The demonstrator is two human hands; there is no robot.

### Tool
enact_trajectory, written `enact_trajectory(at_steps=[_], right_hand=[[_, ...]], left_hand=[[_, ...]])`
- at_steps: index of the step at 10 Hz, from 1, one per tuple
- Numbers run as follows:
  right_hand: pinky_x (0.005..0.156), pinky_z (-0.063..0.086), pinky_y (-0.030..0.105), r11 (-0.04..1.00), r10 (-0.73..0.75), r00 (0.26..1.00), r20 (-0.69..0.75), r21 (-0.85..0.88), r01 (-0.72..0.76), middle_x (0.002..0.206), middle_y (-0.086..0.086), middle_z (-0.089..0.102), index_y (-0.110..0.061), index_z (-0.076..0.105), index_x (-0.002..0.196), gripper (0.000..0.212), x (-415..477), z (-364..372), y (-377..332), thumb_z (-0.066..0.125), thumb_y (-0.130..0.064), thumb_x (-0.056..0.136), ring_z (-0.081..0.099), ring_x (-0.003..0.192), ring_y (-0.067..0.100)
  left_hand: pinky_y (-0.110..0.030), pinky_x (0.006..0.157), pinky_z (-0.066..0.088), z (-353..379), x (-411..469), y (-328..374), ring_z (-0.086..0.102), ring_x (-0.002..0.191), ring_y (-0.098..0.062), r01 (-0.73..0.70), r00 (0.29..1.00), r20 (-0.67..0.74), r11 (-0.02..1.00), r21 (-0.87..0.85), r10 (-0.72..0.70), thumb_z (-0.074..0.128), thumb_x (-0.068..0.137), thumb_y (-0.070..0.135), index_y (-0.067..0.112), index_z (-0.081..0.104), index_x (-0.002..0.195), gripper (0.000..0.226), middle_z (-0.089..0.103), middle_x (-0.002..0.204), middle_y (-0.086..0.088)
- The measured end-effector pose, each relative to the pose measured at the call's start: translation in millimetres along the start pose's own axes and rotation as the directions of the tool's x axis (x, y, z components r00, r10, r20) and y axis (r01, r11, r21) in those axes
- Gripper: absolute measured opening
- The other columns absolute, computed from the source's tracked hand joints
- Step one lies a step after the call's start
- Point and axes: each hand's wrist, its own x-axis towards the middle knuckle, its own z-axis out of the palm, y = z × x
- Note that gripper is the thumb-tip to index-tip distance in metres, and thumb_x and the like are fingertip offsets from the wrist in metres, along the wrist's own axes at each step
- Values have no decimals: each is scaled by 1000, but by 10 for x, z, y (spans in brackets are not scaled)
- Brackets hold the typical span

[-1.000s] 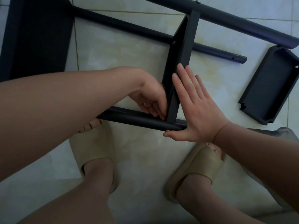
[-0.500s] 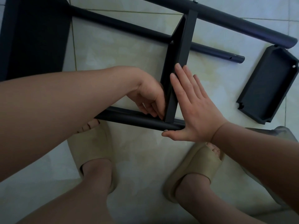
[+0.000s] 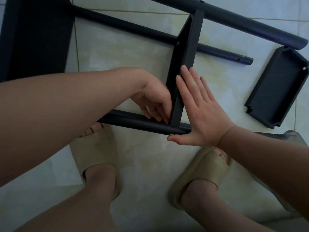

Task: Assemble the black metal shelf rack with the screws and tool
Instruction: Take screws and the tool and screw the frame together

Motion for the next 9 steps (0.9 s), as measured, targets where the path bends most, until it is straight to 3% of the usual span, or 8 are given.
enact_trajectory(at_steps=[1, 3, 5, 7, 8, 9], right_hand=[[124, 15, 61, 1000, 3, 1000, 0, -1, -3, 169, 21, -1, 2, 8, 160, 128, -2, -4, -2, 48, -88, 78, -4, 157, 37], [123, 16, 61, 1000, 3, 1000, -1, -1, -3, 169, 21, -1, 2, 9, 160, 128, -1, 3, -6, 49, -88, 78, -4, 157, 37], [124, 15, 61, 1000, 3, 1000, 0, -8, -3, 169, 21, -1, 2, 8, 160, 128, -4, -2, -3, 49, -88, 78, -5, 157, 36], [123, 15, 61, 1000, 0, 1000, -9, -6, 0, 169, 21, 0, 2, 8, 160, 128, -1, 9, -3, 49, -87, 78, -4, 157, 36], [124, 15, 60, 1000, -1, 1000, -5, -12, 1, 169, 21, -1, 2, 8, 160, 128, -1, 6, 1, 49, -87, 78, -4, 157, 36], [124, 15, 60, 1000, 1, 1000, -2, -15, -1, 169, 20, -1, 2, 8, 160, 128, -1, 3, 4, 49, -88, 78, -5, 157, 36]], left_hand=[[-39, 101, 48, 20, 18, -15, 65, 101, -18, -1, 999, -40, 1000, 16, 2, 68, 90, 22, 22, 73, 100, 11, 76, 92, 6], [-34, 97, 48, 8, 21, -24, 65, 94, -14, -17, 1000, -21, 999, -29, 17, 66, 90, 11, 16, 73, 102, 15, 75, 93, 3], [-37, 98, 48, 50, 46, -50, 64, 93, -15, -27, 998, -59, 999, -25, 25, 66, 92, 18, 21, 73, 95, 8, 74, 88, 5], [-32, 91, 49, 21, 17, -49, 63, 85, -13, -34, 999, -11, 997, -74, 34, 65, 90, 8, 17, 73, 95, 13, 73, 87, 3], [-37, 97, 48, 33, 7, -48, 63, 94, -16, -15, 1000, -15, 999, -42, 15, 66, 90, 17, 19, 74, 99, 12, 74, 91, 5], [-35, 93, 49, 53, 37, -53, 63, 90, -16, -16, 998, -59, 1000, -16, 15, 67, 91, 18, 20, 72, 95, 7, 73, 82, 6]])
